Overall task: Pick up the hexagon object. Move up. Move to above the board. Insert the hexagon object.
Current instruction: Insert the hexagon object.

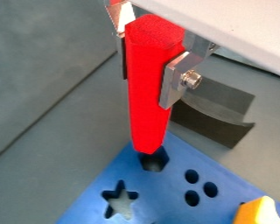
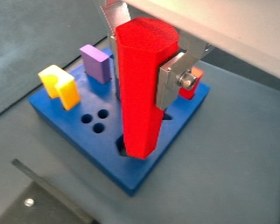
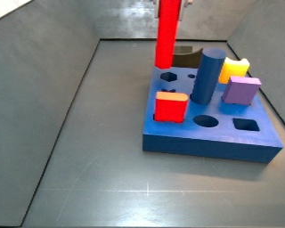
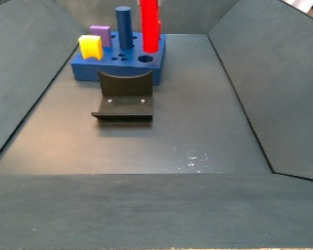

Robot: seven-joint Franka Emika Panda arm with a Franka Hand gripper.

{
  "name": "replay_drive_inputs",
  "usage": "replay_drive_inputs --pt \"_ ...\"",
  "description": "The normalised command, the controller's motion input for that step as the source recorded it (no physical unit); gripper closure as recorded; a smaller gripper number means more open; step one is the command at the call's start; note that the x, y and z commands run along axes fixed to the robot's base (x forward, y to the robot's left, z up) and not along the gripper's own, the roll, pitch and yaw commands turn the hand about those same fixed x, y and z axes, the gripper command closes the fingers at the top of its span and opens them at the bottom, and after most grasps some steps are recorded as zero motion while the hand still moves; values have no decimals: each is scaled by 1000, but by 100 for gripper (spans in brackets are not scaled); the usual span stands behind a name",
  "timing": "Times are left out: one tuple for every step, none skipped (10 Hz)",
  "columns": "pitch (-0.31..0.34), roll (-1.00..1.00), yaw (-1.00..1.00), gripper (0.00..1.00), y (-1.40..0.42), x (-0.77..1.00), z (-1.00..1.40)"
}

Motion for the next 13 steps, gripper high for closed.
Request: replay_drive_inputs --pt "-63 83 -6 100 0 257 -194" --pt "0 51 0 100 0 229 -177" --pt "0 0 0 100 0 191 -297" --pt "0 31 71 100 0 106 -214" --pt "0 83 274 100 -20 63 -140" --pt "23 181 409 100 -137 129 0" --pt "47 179 440 100 -103 146 0" --pt "36 157 454 100 -100 146 0" --pt "21 91 389 100 -9 134 -23" --pt "14 7 254 100 20 120 -103" --pt "23 -11 189 100 0 134 -83" --pt "37 -29 3 100 0 37 -34" --pt "19 -11 26 100 0 0 -14"
